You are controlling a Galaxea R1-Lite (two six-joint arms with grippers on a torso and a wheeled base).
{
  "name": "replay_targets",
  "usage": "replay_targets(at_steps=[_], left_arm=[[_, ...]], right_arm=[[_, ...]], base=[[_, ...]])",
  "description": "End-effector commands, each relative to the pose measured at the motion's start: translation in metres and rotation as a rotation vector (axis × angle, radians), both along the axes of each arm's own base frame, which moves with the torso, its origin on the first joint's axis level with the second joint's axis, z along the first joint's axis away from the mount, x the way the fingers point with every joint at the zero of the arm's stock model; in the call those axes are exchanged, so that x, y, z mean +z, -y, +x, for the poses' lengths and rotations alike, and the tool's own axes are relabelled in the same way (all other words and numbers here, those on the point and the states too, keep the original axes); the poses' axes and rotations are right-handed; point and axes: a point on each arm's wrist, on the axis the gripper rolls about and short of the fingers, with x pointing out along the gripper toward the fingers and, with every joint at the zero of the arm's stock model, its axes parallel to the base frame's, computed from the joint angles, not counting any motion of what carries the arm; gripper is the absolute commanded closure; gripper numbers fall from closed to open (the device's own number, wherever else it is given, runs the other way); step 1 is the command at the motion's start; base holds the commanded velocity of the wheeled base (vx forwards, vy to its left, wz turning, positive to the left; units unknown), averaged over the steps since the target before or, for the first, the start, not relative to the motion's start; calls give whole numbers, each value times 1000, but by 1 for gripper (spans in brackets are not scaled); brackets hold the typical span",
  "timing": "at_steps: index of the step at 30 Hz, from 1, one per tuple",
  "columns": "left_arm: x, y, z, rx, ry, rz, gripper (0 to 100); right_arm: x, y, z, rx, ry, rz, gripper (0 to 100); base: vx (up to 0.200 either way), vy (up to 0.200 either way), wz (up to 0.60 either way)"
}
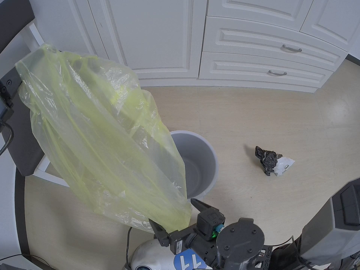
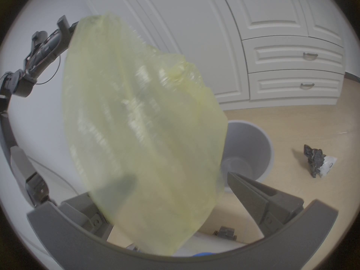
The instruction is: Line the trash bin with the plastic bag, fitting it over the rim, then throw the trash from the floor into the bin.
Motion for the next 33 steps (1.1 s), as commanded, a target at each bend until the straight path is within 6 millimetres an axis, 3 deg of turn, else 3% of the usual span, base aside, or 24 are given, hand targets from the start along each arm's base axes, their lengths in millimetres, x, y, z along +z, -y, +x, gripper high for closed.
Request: replay_targets(at_steps=[1,17,26,33], left_arm=[[1,0,-1,-1,5,0,100],[8,-3,-15,-27,93,-35,100],[9,-2,-18,-54,99,-41,100],[11,-1,-19,-60,107,-42,100]], right_arm=[[19,6,11,-49,42,47,0],[53,55,65,-256,157,31,0],[55,52,85,-205,107,175,0],[53,49,87,-117,41,271,0]], base=[[0,0,0],[0,0,0],[0,0,0],[0,0,0]])
